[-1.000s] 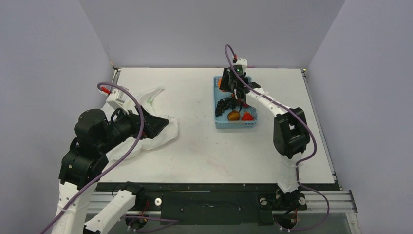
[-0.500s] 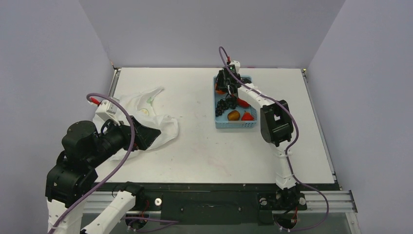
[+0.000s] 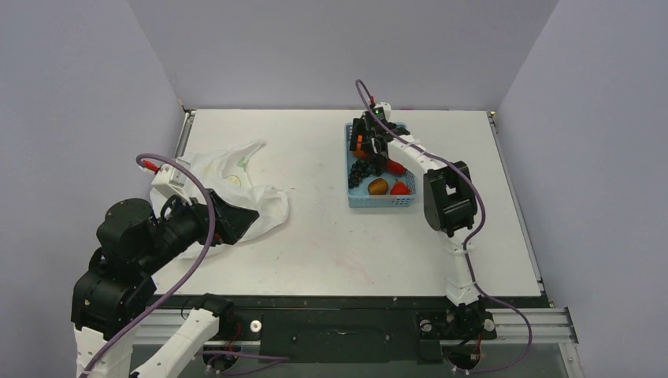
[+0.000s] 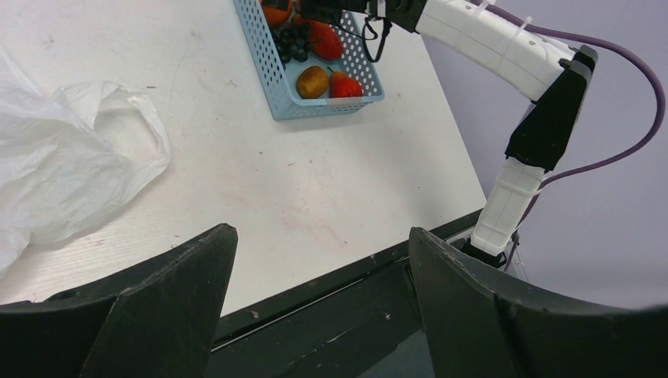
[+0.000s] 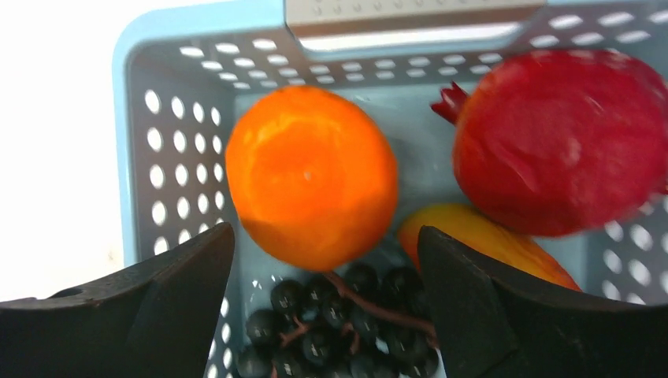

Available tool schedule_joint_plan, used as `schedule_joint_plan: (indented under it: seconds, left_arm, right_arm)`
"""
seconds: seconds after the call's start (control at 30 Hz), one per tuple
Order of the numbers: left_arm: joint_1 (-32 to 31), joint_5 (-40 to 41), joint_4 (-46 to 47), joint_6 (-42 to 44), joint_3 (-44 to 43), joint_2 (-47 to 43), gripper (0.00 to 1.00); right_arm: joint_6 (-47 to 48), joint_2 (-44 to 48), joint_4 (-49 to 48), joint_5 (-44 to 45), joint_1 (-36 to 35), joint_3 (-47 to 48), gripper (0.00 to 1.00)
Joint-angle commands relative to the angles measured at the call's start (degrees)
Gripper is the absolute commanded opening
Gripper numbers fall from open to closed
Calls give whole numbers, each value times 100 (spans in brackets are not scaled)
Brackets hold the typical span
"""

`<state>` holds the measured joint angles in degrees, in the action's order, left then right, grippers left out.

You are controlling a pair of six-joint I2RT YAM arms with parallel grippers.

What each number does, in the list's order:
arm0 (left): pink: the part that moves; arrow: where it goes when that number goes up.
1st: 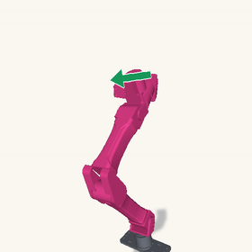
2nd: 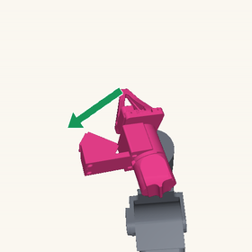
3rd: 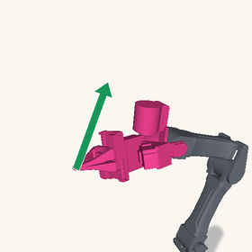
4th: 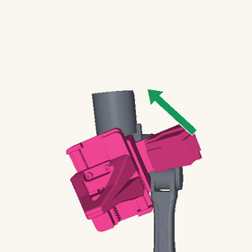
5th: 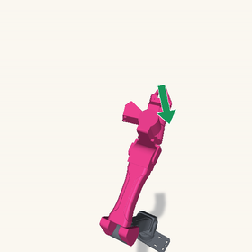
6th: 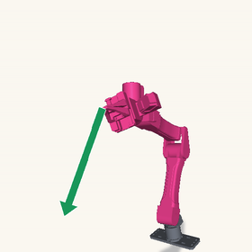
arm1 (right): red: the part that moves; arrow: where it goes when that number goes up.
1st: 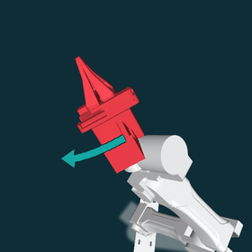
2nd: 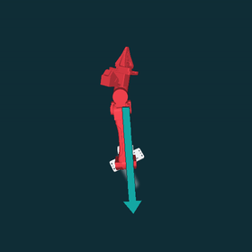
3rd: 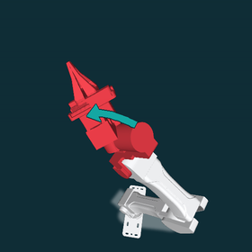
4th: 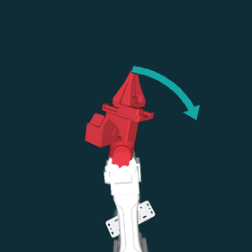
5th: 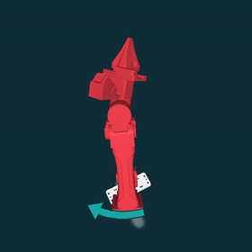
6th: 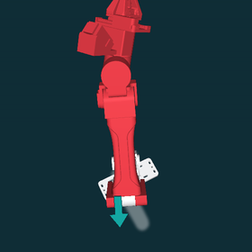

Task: Take the fake fruits out of the plastic bag
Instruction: Place the fake fruit in the bin, then reset both arms

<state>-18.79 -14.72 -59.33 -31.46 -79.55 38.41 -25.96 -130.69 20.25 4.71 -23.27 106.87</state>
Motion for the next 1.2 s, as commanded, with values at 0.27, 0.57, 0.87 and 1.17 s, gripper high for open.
schedule_joint_plan:
  seconds: [0.27, 0.57, 0.87, 1.17]
  left_arm:
    - [-18, 344, 1170, 247, -298, 8, 86]
    - [-19, 365, 2949, 260, -87, -385, 97]
    - [-12, 936, 3277, 368, -493, -632, 97]
    - [-15, 1343, 3093, 620, -843, -771, 97]
  right_arm:
    - [262, 4261, 845, 1132, -176, -2269, 87]
    - [461, 7598, 1499, 1341, -192, -3208, 89]
    - [426, 9553, 2105, 1407, -201, -3261, 89]
    - [430, 10497, 2321, 2233, -191, -3396, 90]
